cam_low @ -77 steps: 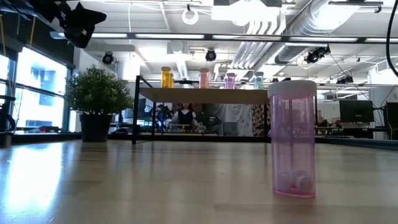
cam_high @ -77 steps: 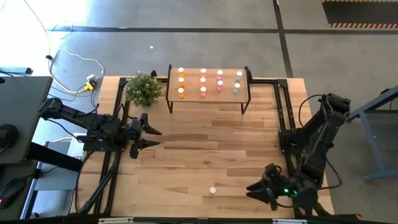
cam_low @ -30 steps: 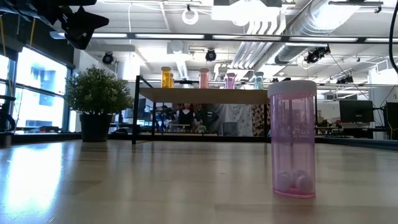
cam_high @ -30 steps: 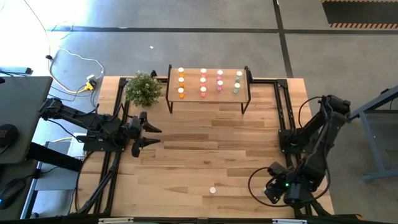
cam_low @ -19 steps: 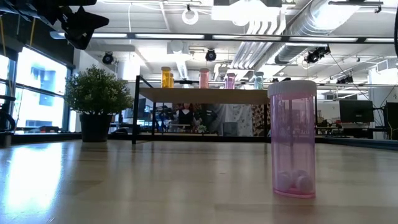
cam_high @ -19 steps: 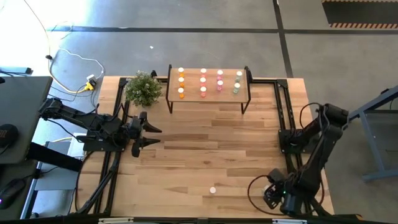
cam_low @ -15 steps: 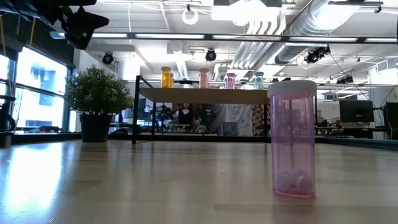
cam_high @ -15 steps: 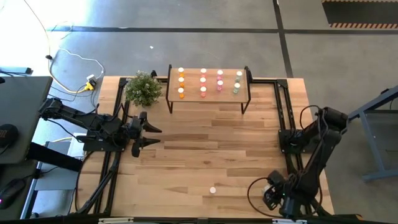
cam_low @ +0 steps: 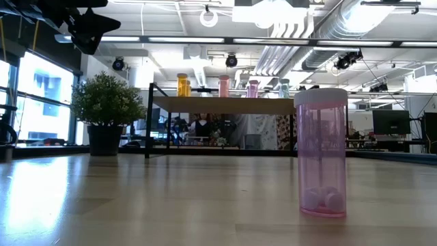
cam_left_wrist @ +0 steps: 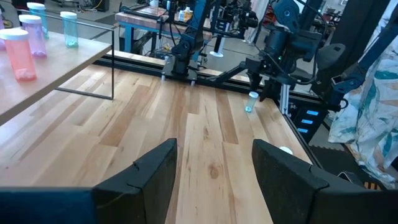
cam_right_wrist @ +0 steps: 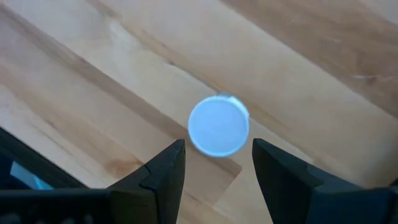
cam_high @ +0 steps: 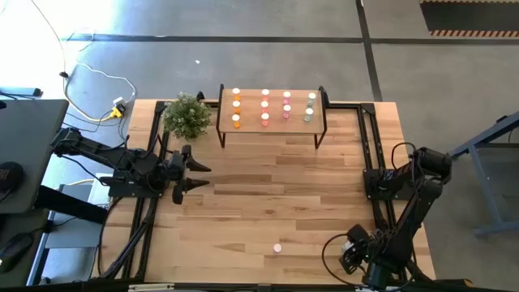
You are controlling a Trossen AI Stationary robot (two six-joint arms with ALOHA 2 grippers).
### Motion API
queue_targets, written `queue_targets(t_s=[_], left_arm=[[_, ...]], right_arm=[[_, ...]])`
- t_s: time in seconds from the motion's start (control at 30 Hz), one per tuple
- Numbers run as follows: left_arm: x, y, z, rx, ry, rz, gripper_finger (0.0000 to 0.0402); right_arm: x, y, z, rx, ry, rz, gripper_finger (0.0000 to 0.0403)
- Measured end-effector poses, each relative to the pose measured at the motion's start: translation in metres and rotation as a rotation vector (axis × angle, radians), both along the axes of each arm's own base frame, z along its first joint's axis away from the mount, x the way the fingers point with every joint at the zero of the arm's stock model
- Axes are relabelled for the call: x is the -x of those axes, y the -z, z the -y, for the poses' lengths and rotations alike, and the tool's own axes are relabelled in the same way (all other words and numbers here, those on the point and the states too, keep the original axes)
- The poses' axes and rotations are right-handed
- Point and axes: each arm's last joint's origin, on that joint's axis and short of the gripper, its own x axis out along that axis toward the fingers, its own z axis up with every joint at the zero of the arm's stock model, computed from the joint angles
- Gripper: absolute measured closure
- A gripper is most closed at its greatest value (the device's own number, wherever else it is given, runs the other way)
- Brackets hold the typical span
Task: Pick and place medicine bottles onto shelf by color
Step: Put the green pill bottle aligned with the other green pill bottles on the shelf
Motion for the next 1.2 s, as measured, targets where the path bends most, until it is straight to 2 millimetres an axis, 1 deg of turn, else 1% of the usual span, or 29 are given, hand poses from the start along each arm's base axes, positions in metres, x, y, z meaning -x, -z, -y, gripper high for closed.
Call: queue_targets(t_s=[0.23, 0.5, 0.57, 0.73, 0.83, 1.2], left_arm=[[0.0, -0.0001, 0.0, 0.0, -0.001, 0.001, 0.0202], [0.0, -0.0001, 0.0, 0.0, -0.001, 0.001, 0.0202], [0.0, -0.0001, -0.0001, 0.0, -0.001, 0.001, 0.0202], [0.0, -0.0001, -0.0001, 0.0, -0.001, 0.001, 0.0202], [0.0, -0.0001, -0.0001, 0.0, -0.001, 0.001, 0.0202], [0.0, -0.0001, -0.0001, 0.0, -0.001, 0.001, 0.0202]], right_arm=[[-0.0013, 0.0006, 0.0028, 0.053, 0.02, 0.061, 0.0224], [-0.0006, 0.0006, 0.0043, 0.067, 0.022, 0.053, 0.0226], [-0.0004, 0.0007, 0.0047, 0.072, 0.022, 0.05, 0.0233], [-0.0003, 0.0006, 0.0049, 0.073, 0.021, 0.05, 0.0267], [-0.0003, 0.0006, 0.0048, 0.072, 0.021, 0.049, 0.0282], [-0.0009, 0.0001, 0.0035, 0.06, 0.017, 0.054, 0.0288]])
